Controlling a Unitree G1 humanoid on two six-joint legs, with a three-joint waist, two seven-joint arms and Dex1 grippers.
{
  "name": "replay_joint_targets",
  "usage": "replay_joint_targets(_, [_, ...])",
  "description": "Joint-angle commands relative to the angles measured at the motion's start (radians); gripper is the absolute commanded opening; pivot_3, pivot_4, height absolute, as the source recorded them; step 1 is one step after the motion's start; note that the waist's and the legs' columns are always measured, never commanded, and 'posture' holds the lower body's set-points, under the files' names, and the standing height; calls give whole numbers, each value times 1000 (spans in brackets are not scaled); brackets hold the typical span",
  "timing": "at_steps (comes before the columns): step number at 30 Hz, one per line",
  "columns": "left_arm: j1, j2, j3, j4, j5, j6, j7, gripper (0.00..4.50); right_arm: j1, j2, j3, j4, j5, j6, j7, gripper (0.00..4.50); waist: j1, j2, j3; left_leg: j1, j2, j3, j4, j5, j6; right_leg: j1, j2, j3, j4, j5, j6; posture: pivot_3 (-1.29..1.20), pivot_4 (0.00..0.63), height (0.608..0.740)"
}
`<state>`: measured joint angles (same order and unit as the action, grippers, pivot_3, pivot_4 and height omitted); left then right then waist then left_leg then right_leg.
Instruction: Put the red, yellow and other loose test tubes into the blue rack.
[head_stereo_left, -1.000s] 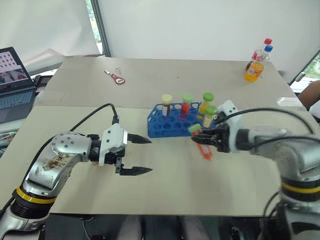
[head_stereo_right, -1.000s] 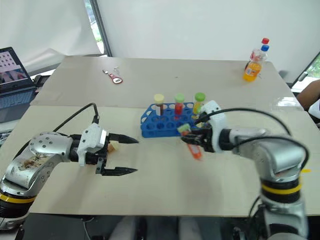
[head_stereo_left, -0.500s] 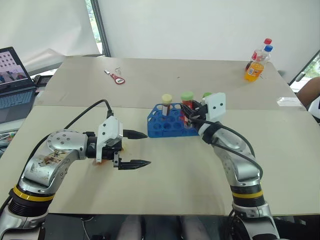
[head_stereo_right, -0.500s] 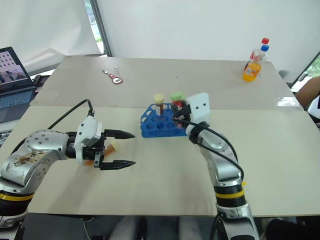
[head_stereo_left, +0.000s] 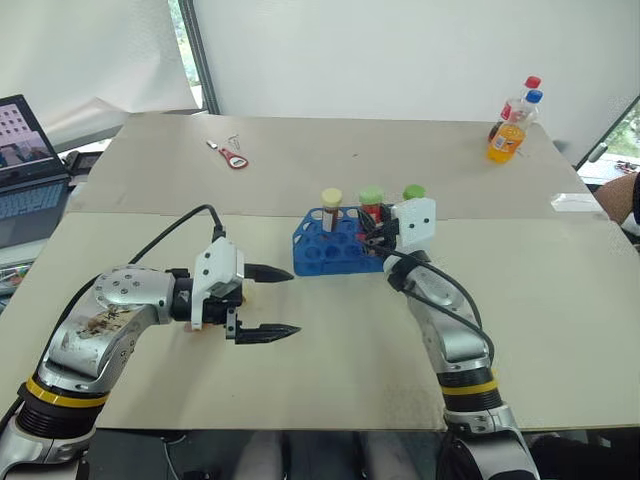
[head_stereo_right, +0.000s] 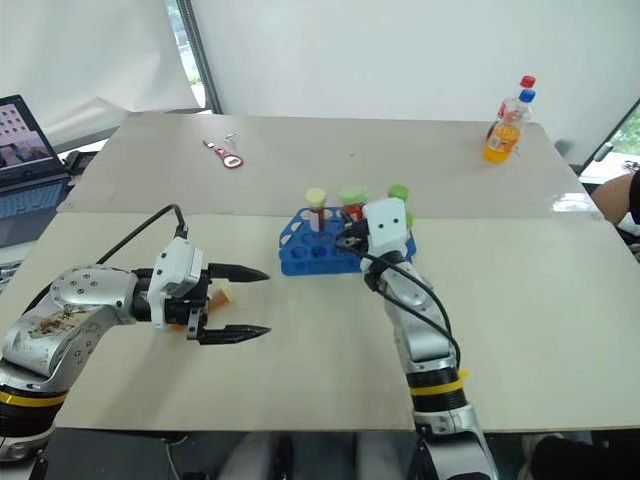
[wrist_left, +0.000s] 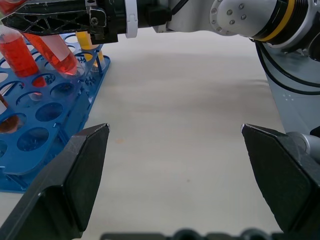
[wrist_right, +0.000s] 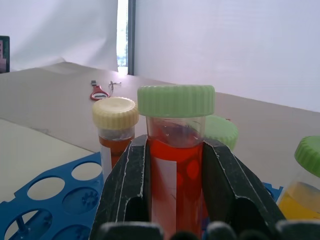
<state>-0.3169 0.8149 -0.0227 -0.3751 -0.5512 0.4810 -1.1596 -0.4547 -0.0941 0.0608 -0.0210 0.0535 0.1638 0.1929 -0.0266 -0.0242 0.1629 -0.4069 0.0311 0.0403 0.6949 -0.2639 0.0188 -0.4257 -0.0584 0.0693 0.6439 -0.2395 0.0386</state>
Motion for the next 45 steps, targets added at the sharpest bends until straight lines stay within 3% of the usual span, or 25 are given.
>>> replay_joint_targets(1, [-8,-15,25,-10,-12,-5,25,4500,12,20,-12,14,-6,-87,-26,998,-3,0,0,0,0,0,0,0,0,0,0,0,0,0,0,0,150,740])
replay_joint_targets(9, [-61,-83,50,-48,-77,159,198,4500,70,66,-34,67,9,-192,-52,998,-10,0,0,1,0,-3,0,0,0,1,0,0,2,0,0,0,150,740])
replay_joint_targets(10, [-67,-86,50,-48,-74,169,215,4500,73,65,-32,71,7,-198,-48,1798,-10,0,0,1,0,-3,0,0,0,1,0,0,3,0,0,0,150,740])
replay_joint_targets(11, [-74,-87,51,-49,-71,177,227,4500,77,65,-30,70,8,-201,-43,2228,-11,0,0,1,0,-4,0,0,0,1,0,0,3,0,0,0,150,740])
replay_joint_targets(17, [-123,-32,52,-56,-49,242,271,4500,124,16,-5,-35,-3,-103,-2,4335,-13,0,0,1,0,-4,0,0,0,1,0,0,3,0,0,0,150,740])
replay_joint_targets(19, [-149,18,49,-64,-42,283,268,4500,167,-26,4,-111,-1,-45,31,4335,-13,0,0,0,0,-4,0,0,0,0,0,0,3,0,0,0,150,740])
replay_joint_targets(23, [-233,207,1,-68,-29,458,227,4500,283,-198,-14,-368,88,132,188,4335,-8,0,0,0,-1,-5,-1,0,0,1,0,0,2,0,0,0,150,740])
replay_joint_targets(28, [-265,389,-117,-85,-10,585,132,4500,275,-441,-37,-590,371,398,465,4335,-18,-1,1,2,0,-3,-1,0,0,2,1,0,-1,-1,0,0,150,740])
replay_joint_targets(30, [-279,420,-173,-81,15,585,99,4500,232,-521,-37,-628,458,478,541,4335,-17,-1,1,2,1,-3,-1,0,0,2,2,0,-1,-1,0,0,150,740])
replay_joint_targets(36, [-361,400,-352,28,174,542,66,4500,140,-699,-19,-681,622,629,700,4335,9,-2,2,1,0,2,0,0,0,2,3,0,-1,-2,-1,0,150,740])
replay_joint_targets(45, [-428,228,-443,187,289,566,89,4500,124,-719,-41,-684,679,665,676,4335,25,-5,3,-2,0,3,2,0,0,1,2,0,-2,-2,-1,0,150,740])
